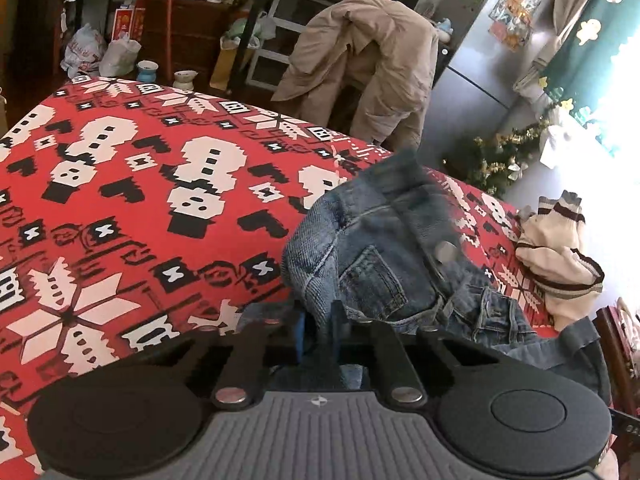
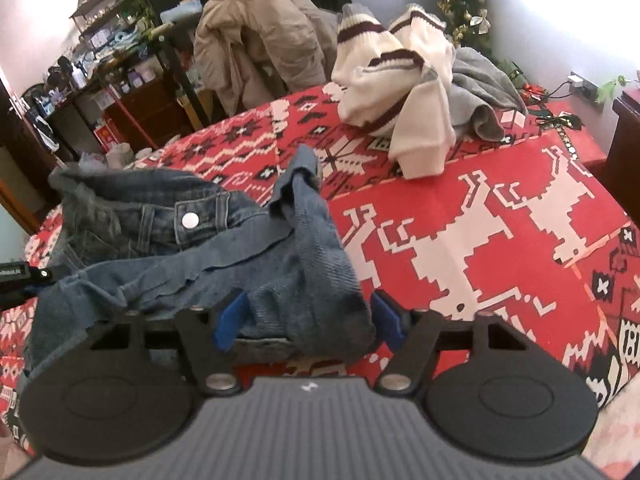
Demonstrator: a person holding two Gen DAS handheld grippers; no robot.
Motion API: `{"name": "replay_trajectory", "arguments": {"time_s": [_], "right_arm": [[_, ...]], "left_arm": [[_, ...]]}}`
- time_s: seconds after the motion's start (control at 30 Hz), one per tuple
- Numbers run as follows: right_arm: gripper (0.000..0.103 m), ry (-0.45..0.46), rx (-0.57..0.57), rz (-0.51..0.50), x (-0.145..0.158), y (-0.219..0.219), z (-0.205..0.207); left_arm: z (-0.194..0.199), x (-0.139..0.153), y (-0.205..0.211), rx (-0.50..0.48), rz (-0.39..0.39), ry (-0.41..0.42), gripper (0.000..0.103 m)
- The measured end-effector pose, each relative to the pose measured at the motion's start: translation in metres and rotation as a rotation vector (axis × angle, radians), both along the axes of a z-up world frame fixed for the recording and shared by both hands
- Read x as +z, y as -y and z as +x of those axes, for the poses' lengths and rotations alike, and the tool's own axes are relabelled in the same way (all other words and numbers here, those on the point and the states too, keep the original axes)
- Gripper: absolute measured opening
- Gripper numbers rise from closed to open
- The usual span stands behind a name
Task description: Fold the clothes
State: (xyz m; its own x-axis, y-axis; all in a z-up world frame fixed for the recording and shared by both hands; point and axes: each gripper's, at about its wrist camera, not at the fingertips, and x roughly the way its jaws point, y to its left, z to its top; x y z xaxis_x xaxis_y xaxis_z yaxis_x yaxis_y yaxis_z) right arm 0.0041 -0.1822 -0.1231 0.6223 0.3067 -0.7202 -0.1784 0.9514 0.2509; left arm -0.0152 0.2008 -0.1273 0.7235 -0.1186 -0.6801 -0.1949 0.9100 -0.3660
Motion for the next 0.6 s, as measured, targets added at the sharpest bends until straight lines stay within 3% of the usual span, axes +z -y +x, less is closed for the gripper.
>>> {"name": "replay_trajectory", "arguments": {"time_s": [0.07, 0.17, 0.3, 0.6], "right_arm": [[0.042, 0.017, 0.004, -0.031, 0.000, -0.005, 0.000], [0.024, 0.042, 0.001, -0.019, 0.005, -0.005, 0.001], [0.018, 0.084, 0.000, 0.033, 0.019, -0.003, 0.008], [0.016, 0.218, 0.069, 0.065, 0.051, -0.036, 0.042]], "left_arm": [[-0.002, 0.001, 0.001, 0.005, -0.005, 0.012, 0.007], [-0.007, 0.006, -0.005, 0.028, -0.058, 0.038, 0.005], [-0.016, 0.016, -0.018, 0.068, -0.132, 0.072, 0.005], [-0.026, 0.044, -0.038, 0.144, -0.094, 0.145, 0.005]]}}
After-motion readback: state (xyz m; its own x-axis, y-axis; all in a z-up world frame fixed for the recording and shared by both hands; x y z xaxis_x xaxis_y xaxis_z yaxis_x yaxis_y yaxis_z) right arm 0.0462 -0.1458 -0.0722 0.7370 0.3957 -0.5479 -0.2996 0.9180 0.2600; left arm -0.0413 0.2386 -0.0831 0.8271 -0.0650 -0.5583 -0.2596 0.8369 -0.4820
